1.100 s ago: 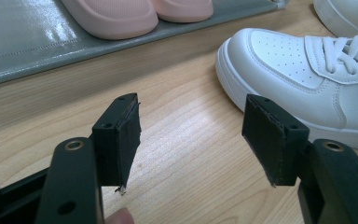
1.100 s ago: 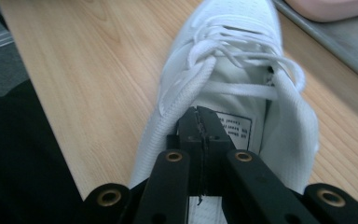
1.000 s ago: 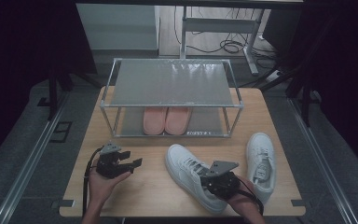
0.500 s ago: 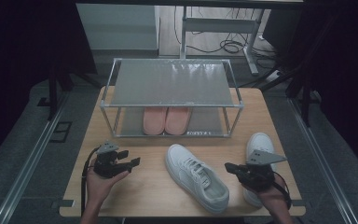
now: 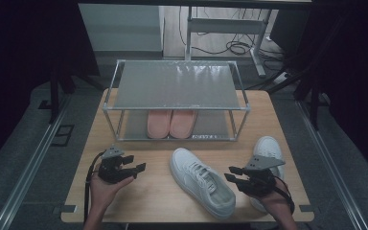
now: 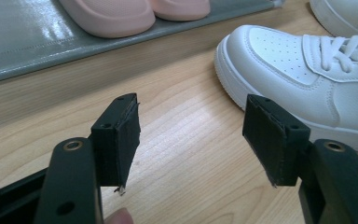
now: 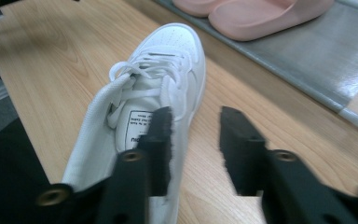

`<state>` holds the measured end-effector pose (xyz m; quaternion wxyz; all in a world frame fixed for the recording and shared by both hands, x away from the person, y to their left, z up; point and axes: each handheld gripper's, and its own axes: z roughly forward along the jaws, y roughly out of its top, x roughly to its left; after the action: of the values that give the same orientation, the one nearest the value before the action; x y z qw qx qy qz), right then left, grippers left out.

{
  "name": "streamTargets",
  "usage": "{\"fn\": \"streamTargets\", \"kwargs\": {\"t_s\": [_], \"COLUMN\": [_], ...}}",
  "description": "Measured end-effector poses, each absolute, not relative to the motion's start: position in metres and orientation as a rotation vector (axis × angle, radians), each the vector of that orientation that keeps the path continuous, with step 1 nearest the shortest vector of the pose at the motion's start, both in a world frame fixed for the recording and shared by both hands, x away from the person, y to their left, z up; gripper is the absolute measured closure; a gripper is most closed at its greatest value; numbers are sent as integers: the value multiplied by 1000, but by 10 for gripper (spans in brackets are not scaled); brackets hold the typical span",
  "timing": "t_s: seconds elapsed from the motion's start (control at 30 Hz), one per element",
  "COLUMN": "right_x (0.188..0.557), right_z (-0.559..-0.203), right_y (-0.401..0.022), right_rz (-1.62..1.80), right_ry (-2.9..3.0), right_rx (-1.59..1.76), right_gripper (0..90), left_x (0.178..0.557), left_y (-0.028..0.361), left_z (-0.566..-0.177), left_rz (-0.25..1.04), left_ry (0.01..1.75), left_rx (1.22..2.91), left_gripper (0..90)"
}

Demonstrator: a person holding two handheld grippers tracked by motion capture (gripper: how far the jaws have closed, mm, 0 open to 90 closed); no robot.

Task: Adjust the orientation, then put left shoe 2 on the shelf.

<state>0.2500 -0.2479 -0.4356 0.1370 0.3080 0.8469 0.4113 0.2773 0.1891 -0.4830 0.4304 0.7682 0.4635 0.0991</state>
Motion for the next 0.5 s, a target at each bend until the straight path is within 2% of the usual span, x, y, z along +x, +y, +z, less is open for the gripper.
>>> {"fn": "streamTargets", "kwargs": {"t_s": [0.13,0.5], "right_x": [253,259], "right_z": [-439,-453], "right_y": [-237,-224], "right_rz": [1175,1122], "right_ry": [2464,2505], "right_rx": [888,936], "right_gripper": [556,539], "left_x": [277,280], "left_y": [190,182], "left_z": [-483,-486], "left_rz": [248,229], "left_ry": [1158,1141], "left_rx": [1909,1941], "left_gripper": [372,369]}}
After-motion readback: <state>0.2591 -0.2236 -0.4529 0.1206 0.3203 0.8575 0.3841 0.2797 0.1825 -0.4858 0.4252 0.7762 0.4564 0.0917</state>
